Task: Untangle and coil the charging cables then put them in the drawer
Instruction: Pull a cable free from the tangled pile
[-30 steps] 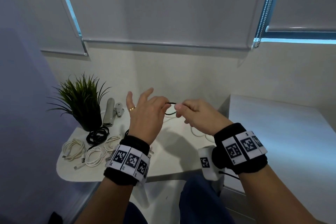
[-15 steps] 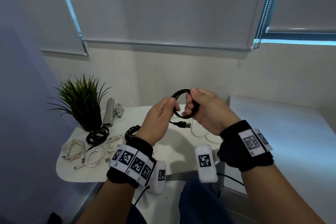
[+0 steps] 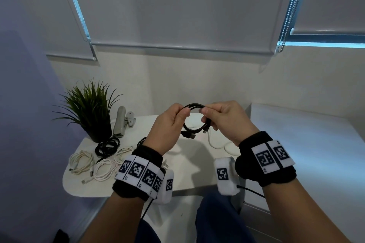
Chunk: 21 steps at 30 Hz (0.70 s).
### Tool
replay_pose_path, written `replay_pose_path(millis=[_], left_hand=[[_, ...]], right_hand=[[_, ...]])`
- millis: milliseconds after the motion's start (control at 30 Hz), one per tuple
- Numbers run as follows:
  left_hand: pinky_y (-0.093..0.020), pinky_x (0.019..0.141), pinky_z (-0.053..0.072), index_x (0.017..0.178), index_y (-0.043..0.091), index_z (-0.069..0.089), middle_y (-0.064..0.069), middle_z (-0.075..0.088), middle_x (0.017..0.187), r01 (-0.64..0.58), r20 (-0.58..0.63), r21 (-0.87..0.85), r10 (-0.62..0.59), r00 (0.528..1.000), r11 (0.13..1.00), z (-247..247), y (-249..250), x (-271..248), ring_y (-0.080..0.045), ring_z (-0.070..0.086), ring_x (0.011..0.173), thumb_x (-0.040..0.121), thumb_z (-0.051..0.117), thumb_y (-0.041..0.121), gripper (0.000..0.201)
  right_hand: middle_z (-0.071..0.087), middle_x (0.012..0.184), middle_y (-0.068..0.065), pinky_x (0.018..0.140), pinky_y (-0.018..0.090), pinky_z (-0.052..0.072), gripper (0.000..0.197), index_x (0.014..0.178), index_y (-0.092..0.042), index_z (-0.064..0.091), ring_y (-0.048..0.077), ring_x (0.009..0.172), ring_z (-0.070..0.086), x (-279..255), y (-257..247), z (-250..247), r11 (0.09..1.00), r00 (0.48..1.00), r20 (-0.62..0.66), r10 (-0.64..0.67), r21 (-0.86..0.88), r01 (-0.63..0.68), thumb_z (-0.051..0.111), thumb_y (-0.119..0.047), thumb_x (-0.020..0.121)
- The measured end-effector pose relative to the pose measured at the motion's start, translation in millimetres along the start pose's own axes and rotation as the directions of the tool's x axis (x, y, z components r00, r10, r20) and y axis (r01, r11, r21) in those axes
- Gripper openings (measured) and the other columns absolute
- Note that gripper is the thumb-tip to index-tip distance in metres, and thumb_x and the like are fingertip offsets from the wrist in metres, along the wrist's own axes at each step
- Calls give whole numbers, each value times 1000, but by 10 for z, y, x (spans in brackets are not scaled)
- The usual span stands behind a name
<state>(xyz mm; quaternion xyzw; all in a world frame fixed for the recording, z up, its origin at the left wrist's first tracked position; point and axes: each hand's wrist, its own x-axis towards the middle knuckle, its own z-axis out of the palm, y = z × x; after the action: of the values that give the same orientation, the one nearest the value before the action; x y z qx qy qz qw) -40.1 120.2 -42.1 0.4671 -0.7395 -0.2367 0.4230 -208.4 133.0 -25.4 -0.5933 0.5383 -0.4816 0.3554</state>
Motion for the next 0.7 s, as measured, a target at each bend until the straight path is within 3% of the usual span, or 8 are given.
replay_pose_path(millis=[67, 233, 333, 400, 500, 567, 700], left_hand=[[-22, 63, 38, 89, 17, 55, 1, 50, 71, 30, -10, -82, -30, 999, 996, -6, -34, -5, -6, 44, 63, 99, 44, 29, 19], [-27, 75, 44, 80, 25, 60, 5, 63, 77, 99, 21, -102, -98, 995, 990, -55, -133, -65, -19, 57, 78, 96, 50, 19, 20], [-25, 74, 48, 83, 20, 68, -3, 67, 76, 156, -13, -160, -160, 987, 975, -26, -168, -72, -11, 59, 68, 93, 54, 12, 18], [-20, 66, 51, 87, 10, 68, -8, 65, 72, 202, -58, -348, -236, 970, 915, 1, -162, -56, -7, 59, 59, 92, 54, 3, 17], [-22, 63, 55, 87, 4, 64, -13, 67, 75, 236, -41, -636, -338, 940, 734, 28, -117, -44, -15, 63, 62, 91, 53, -3, 14], [-26, 67, 56, 90, 4, 62, -16, 67, 80, 259, 19, -700, -346, 938, 665, 45, -90, -52, -21, 65, 70, 93, 51, 0, 12], [-27, 74, 51, 89, 8, 65, -6, 69, 76, 330, 124, -721, -355, 926, 609, 44, -50, -64, -15, 64, 74, 97, 48, 15, 20]], right_hand=[[63, 64, 3, 47, 15, 41, 16, 79, -7, 70, 3, 41, 47, 0, -2, -7, 998, 999, -38, 12, 64, -9, 59, -9, 90], [63, 61, 4, 47, 18, 42, 20, 75, -11, 69, 11, 47, 49, 3, 18, -34, 978, 997, -76, 22, 207, -6, 59, -4, 90], [62, 62, 5, 46, 18, 42, 19, 76, -9, 69, 11, 47, 50, 8, 11, -18, 959, 998, -53, 31, 281, -15, 58, -4, 90], [62, 63, 6, 47, 17, 42, 18, 77, -8, 69, 11, 47, 50, 6, 7, 5, 957, 999, -14, 39, 287, -34, 58, -4, 90], [61, 64, 7, 46, 17, 43, 17, 76, -8, 69, 10, 46, 51, -1, 35, 36, 966, 999, 30, 45, 252, -51, 59, -3, 90], [60, 65, 7, 48, 18, 45, 17, 76, -8, 69, 13, 49, 51, 5, 56, 50, 969, 998, 37, 46, 242, -53, 59, -4, 89], [59, 62, 8, 50, 21, 45, 15, 78, 1, 68, 17, 51, 51, 47, 88, 74, 967, 999, -10, 47, 250, -43, 60, -4, 89]])
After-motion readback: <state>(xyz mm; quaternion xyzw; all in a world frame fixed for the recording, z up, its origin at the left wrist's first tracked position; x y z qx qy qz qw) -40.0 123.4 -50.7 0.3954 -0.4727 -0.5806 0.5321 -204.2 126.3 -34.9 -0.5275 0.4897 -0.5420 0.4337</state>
